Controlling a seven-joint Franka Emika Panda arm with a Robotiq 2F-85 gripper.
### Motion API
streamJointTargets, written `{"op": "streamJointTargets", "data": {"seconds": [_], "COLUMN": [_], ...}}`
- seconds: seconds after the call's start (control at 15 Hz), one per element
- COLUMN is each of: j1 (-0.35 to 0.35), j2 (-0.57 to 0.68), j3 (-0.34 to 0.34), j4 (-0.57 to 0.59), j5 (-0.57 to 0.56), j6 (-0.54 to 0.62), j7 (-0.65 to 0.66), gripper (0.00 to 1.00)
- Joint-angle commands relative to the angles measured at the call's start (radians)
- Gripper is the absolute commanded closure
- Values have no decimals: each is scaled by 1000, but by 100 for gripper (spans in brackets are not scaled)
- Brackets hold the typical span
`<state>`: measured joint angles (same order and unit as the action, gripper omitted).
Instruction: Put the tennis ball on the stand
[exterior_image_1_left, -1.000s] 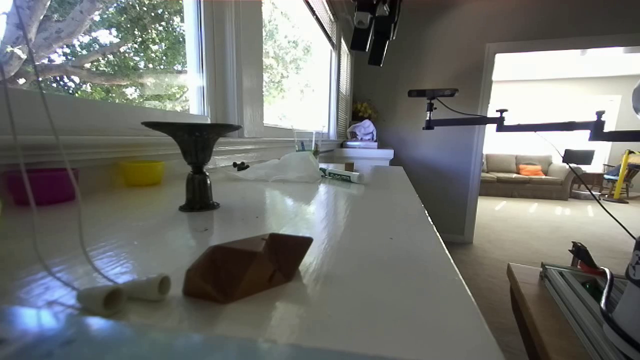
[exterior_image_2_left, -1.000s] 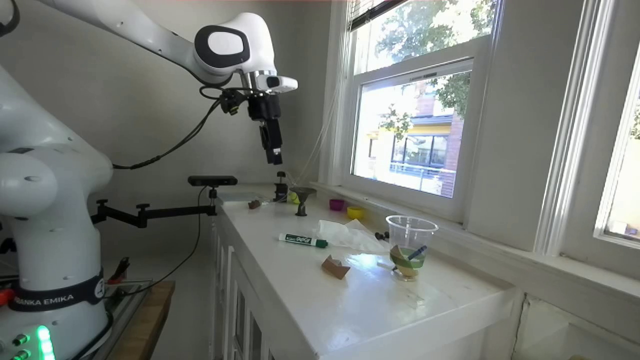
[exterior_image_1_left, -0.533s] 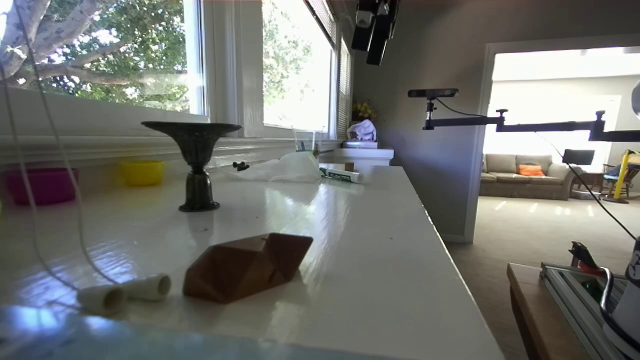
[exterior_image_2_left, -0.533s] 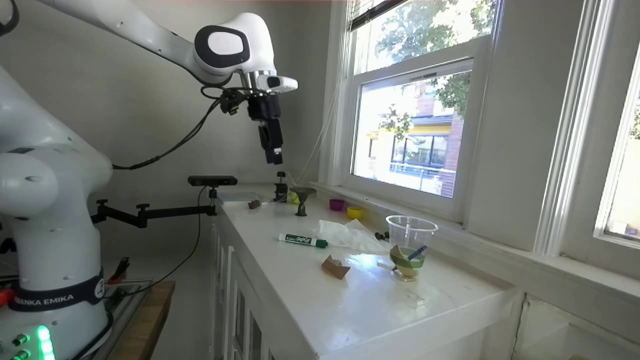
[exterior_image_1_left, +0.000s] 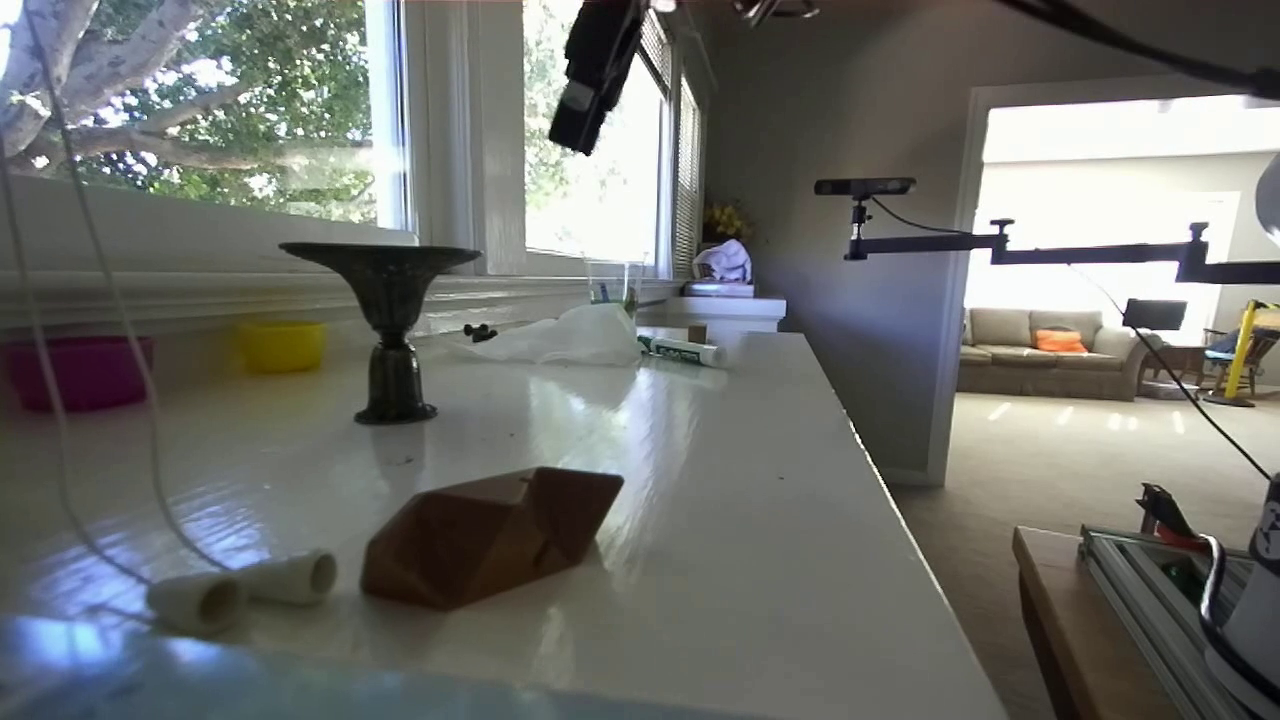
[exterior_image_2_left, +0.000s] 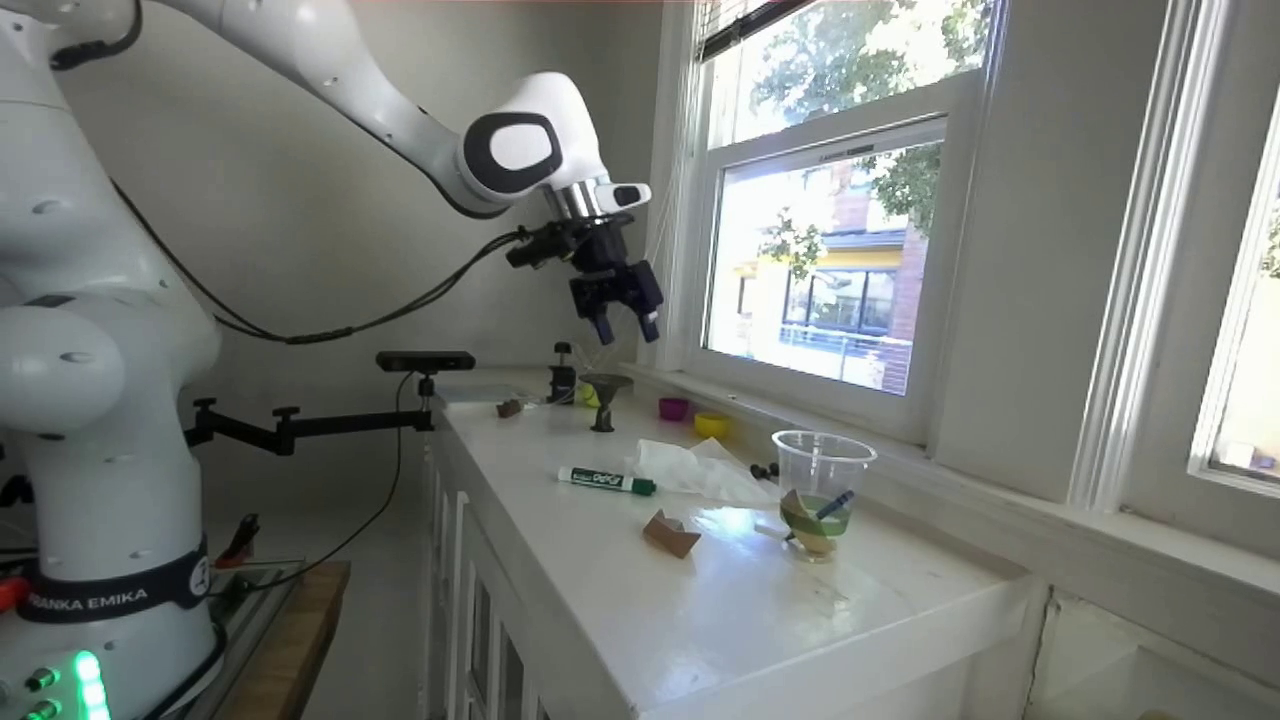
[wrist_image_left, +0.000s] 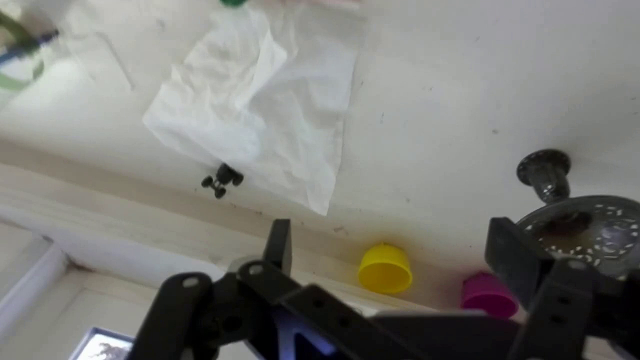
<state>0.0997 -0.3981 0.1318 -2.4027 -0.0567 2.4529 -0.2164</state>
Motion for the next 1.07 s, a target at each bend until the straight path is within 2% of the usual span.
{"op": "streamJointTargets", "data": {"seconds": [0.0,0.2,0.27,0.4,1.0], "j1": [36,49,27,23,26], "j2": [256,418,300,345,337], "j3": [-48,-60,-43,-40,-38], "j4": [200,373,231,267,268], "j5": [-28,23,-4,-2,-6], "j6": [137,200,189,192,192], "j7": [-170,-359,-252,-263,-250], "gripper": [0,0,0,0,0]}}
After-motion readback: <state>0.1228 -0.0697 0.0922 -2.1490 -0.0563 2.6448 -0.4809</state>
